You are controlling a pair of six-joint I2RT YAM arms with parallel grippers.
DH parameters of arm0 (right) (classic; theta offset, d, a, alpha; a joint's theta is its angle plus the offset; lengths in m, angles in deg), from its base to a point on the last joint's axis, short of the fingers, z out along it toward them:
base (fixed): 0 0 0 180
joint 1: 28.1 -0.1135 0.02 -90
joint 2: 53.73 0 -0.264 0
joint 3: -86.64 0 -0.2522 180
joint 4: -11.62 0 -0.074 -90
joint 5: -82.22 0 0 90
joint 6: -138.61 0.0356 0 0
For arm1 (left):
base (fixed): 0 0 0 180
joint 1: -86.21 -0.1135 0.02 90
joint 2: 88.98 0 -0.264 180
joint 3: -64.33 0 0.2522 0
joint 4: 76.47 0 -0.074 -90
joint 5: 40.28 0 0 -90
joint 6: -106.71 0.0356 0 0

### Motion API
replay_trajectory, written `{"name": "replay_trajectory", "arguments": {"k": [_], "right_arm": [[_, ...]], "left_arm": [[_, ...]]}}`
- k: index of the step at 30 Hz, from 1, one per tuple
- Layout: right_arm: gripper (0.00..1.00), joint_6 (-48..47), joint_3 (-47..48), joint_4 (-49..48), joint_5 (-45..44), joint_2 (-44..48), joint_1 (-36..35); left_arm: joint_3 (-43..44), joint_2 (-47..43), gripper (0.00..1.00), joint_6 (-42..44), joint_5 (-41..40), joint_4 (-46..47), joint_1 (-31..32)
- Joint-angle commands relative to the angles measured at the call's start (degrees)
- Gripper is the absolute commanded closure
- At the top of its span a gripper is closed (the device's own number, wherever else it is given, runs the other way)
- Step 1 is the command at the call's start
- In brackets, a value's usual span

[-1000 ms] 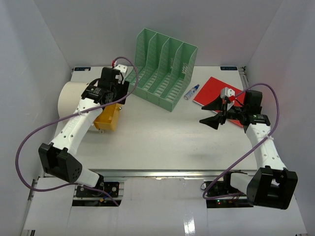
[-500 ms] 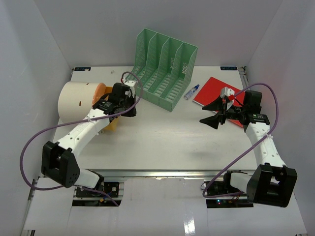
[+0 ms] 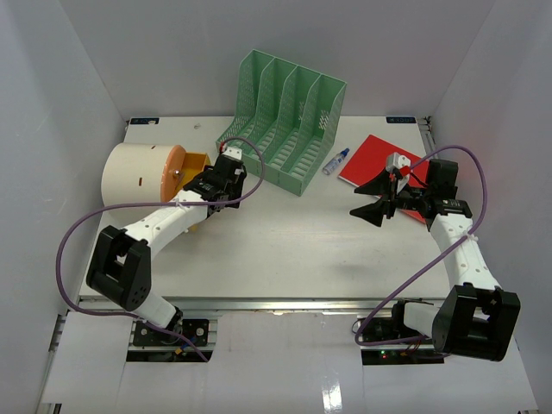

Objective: Organize the desk

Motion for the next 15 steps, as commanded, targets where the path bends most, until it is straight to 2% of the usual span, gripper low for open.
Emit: {"name": "replay_trajectory", "arguments": {"k": [1,11,15], "right_arm": [[0.26,0.16,0.01,-1.54,0.40,0.37,0.24],[0.26,0.07,0.09,-1.52,0.54,1.29,0.87],[0.26,0.14,0.01,-1.45,0.85,1.46,1.10]], "left_arm": [[-0.10,-1.03,0.22,3.40,-8.02,2.57,-1.18],[1.74,-0.47,0.08,6.18,-9.50,2.29,-5.20],[2.13,-0.56,0.06,7.01,-9.91,2.30,-5.90]]}}
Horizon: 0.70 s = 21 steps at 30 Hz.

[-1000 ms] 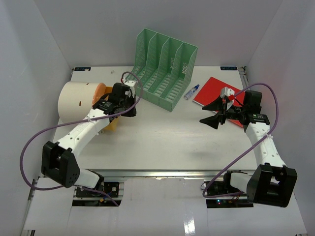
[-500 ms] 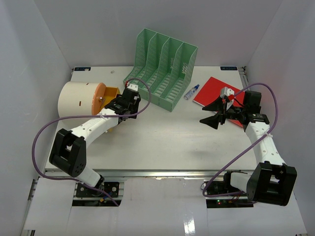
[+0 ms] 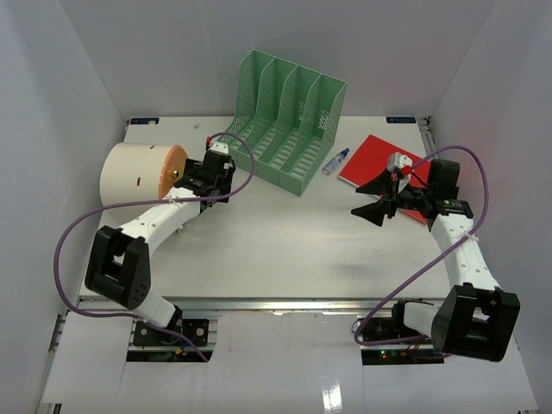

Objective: Organize the desk

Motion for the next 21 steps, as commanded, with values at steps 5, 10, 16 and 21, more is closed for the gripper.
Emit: {"name": "replay_trajectory", "arguments": {"k": [5,10,16,21], "right_arm": [[0.26,0.16,0.08,-1.52,1.25,1.40,0.54],[0.26,0.19,0.07,-1.51,1.25,1.10,0.54],[0.26,0.25,0.01,-1.54,1.20,0.87,0.54],[0.26,0.25,0.01,-1.54,1.16,0.78,0.74]], "left_arm": [[2.60,-1.90,0.07,1.73,-0.67,0.59,-1.07],[1.05,-6.76,0.17,-2.64,11.39,0.69,-0.94],[-4.76,-9.06,0.66,-10.48,13.66,3.24,1.32],[-9.68,-5.40,0.53,-14.80,1.83,8.03,3.74]]}}
